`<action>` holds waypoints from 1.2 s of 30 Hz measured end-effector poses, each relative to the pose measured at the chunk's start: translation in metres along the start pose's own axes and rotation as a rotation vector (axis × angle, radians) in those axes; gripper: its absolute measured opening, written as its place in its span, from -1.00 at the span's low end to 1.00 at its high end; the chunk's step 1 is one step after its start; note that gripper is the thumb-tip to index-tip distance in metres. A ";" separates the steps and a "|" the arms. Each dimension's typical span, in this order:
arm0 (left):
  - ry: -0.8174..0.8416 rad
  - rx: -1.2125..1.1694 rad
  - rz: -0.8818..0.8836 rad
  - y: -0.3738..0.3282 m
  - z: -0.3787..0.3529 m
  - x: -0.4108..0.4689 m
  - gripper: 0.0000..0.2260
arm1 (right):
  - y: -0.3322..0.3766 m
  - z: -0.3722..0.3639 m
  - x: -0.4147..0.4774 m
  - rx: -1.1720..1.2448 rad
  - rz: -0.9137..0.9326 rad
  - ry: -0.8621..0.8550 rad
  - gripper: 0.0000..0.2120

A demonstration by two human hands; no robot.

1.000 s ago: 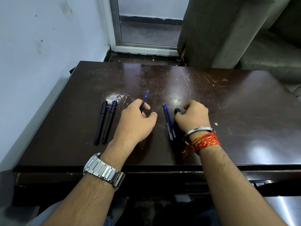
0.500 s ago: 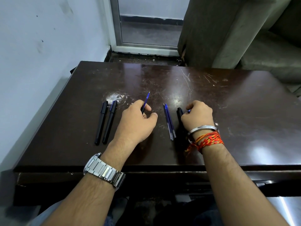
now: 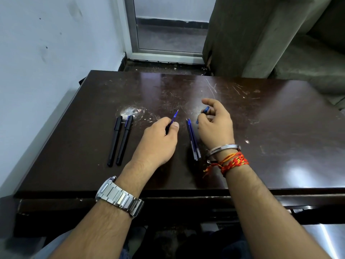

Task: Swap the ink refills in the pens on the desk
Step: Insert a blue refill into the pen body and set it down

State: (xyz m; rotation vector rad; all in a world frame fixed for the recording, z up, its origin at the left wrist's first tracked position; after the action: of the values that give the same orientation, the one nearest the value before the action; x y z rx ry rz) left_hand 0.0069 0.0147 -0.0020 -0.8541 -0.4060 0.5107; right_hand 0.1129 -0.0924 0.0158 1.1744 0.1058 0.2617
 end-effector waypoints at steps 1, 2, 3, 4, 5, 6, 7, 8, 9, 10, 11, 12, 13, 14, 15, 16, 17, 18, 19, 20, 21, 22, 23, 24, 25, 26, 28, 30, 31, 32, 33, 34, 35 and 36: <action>0.002 0.007 -0.003 0.000 0.000 0.000 -0.70 | 0.001 -0.003 -0.001 0.059 -0.009 0.042 -0.66; 0.004 0.013 -0.007 0.000 0.000 0.000 -0.70 | 0.002 -0.005 -0.002 0.120 -0.017 0.079 -0.65; 0.005 0.018 -0.011 0.000 0.000 0.000 -0.70 | 0.003 -0.006 -0.003 0.176 -0.020 0.106 -0.64; 0.005 0.019 -0.014 0.000 -0.001 0.000 -0.71 | 0.003 -0.008 -0.003 0.227 -0.019 0.123 -0.64; 0.005 0.020 -0.016 -0.001 0.000 0.000 -0.71 | 0.004 -0.008 -0.004 0.285 -0.024 0.138 -0.64; 0.008 0.025 -0.017 -0.001 -0.001 0.000 -0.72 | 0.005 -0.009 -0.005 0.355 -0.038 0.154 -0.63; 0.012 0.033 -0.018 -0.001 -0.001 0.000 -0.72 | 0.006 -0.010 -0.006 0.433 -0.058 0.174 -0.63; 0.018 0.037 -0.020 -0.001 -0.001 0.000 -0.72 | 0.007 -0.010 -0.007 0.495 -0.071 0.189 -0.64; 0.024 0.034 -0.021 -0.002 -0.001 0.000 -0.72 | 0.008 -0.010 -0.007 0.526 -0.069 0.192 -0.66; 0.030 0.025 -0.022 -0.002 -0.001 0.000 -0.72 | 0.008 -0.011 -0.007 0.532 -0.053 0.180 -0.70; 0.036 0.016 -0.022 -0.002 -0.001 0.001 -0.72 | 0.008 -0.010 -0.007 0.536 -0.034 0.161 -0.73; 0.040 0.012 -0.022 -0.001 -0.002 0.001 -0.72 | 0.008 -0.010 -0.007 0.548 -0.020 0.137 -0.75; 0.043 0.013 -0.023 -0.001 -0.002 0.001 -0.72 | 0.008 -0.010 -0.007 0.568 -0.015 0.115 -0.76; 0.044 0.017 -0.024 -0.001 -0.002 0.001 -0.72 | 0.008 -0.009 -0.006 0.588 -0.014 0.096 -0.75; 0.043 0.017 -0.029 -0.001 -0.002 0.001 -0.72 | 0.007 -0.008 -0.006 0.602 -0.014 0.083 -0.75; 0.041 0.013 -0.033 -0.001 -0.003 0.001 -0.72 | 0.007 -0.007 -0.005 0.610 -0.016 0.073 -0.74; 0.041 0.006 -0.034 -0.001 -0.003 0.001 -0.73 | 0.007 -0.007 -0.005 0.616 -0.019 0.067 -0.74; 0.044 0.003 -0.033 -0.001 -0.003 0.001 -0.73 | 0.007 -0.007 -0.005 0.624 -0.022 0.066 -0.75; 0.047 0.005 -0.031 -0.001 -0.003 0.001 -0.73 | 0.007 -0.007 -0.005 0.636 -0.025 0.070 -0.75; 0.051 0.010 -0.031 -0.001 -0.003 0.001 -0.73 | 0.007 -0.007 -0.005 0.650 -0.026 0.076 -0.75; 0.055 0.015 -0.030 -0.001 -0.004 0.001 -0.72 | 0.007 -0.008 -0.005 0.663 -0.026 0.083 -0.75; 0.059 0.015 -0.028 -0.001 -0.004 0.001 -0.72 | 0.007 -0.009 -0.006 0.675 -0.027 0.091 -0.76; 0.063 0.010 -0.027 -0.001 -0.005 0.000 -0.72 | 0.007 -0.010 -0.006 0.687 -0.029 0.101 -0.76; 0.066 0.003 -0.028 -0.001 -0.005 0.000 -0.72 | 0.008 -0.010 -0.006 0.699 -0.033 0.115 -0.76; 0.069 -0.002 -0.030 -0.001 -0.005 0.000 -0.72 | 0.008 -0.010 -0.006 0.707 -0.039 0.129 -0.75; 0.073 -0.006 -0.031 -0.002 -0.005 0.000 -0.71 | 0.008 -0.010 -0.006 0.711 -0.045 0.141 -0.74; 0.080 -0.015 -0.030 -0.002 -0.005 0.000 -0.70 | 0.008 -0.011 -0.007 0.709 -0.056 0.164 -0.73; 0.084 -0.019 -0.026 -0.002 -0.005 0.000 -0.71 | 0.008 -0.011 -0.008 0.683 -0.065 0.191 -0.73; 0.085 -0.015 -0.026 -0.002 -0.005 -0.001 -0.72 | 0.008 -0.012 -0.009 0.665 -0.063 0.204 -0.74; 0.084 -0.009 -0.028 -0.002 -0.005 -0.001 -0.72 | 0.008 -0.012 -0.010 0.651 -0.059 0.213 -0.74; 0.083 -0.006 -0.030 -0.002 -0.005 -0.001 -0.72 | 0.008 -0.013 -0.010 0.646 -0.055 0.215 -0.74; 0.081 -0.007 -0.032 -0.002 -0.005 0.000 -0.72 | 0.008 -0.013 -0.011 0.648 -0.052 0.212 -0.74; 0.080 -0.011 -0.033 -0.001 -0.004 0.000 -0.72 | 0.008 -0.013 -0.011 0.654 -0.051 0.206 -0.73; 0.082 -0.015 -0.032 -0.001 -0.005 0.000 -0.72 | 0.009 -0.013 -0.011 0.661 -0.051 0.201 -0.72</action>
State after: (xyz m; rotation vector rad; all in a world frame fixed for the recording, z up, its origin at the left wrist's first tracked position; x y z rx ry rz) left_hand 0.0096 0.0112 -0.0038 -0.8784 -0.3478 0.4426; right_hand 0.0985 -0.0806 0.0182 1.7960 0.4218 0.3096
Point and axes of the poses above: each hand's wrist, its own x-axis towards the middle knuckle, its own z-axis out of the back of the hand, y = z × x, the point moved 1 cm from there along x, towards the middle knuckle, and after that the axes turned 7 degrees about -z, right-handed, at the moved point
